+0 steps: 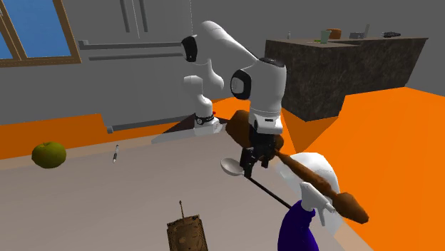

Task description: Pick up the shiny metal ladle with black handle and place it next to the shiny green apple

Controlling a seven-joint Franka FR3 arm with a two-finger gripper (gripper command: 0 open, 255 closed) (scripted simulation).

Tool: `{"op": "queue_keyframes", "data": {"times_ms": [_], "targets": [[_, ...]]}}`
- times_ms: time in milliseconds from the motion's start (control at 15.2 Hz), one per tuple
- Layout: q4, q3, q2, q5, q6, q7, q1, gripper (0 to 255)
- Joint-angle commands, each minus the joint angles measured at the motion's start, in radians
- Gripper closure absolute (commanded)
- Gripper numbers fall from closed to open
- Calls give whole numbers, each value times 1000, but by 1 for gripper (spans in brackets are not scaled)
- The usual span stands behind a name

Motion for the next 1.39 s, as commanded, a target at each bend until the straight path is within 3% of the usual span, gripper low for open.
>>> {"op": "queue_keyframes", "data": {"times_ms": [0, 264, 792, 858, 1320], "targets": [[-26, -10, 26, -14, -105, -4, 16, 0], [-58, -30, 44, -18, -53, 0, 23, 0], [-58, -30, 44, -18, -53, 0, 23, 0], [-60, -30, 42, -18, -52, 0, 22, 255], [-57, -30, 44, -18, -53, 0, 23, 255]]}}
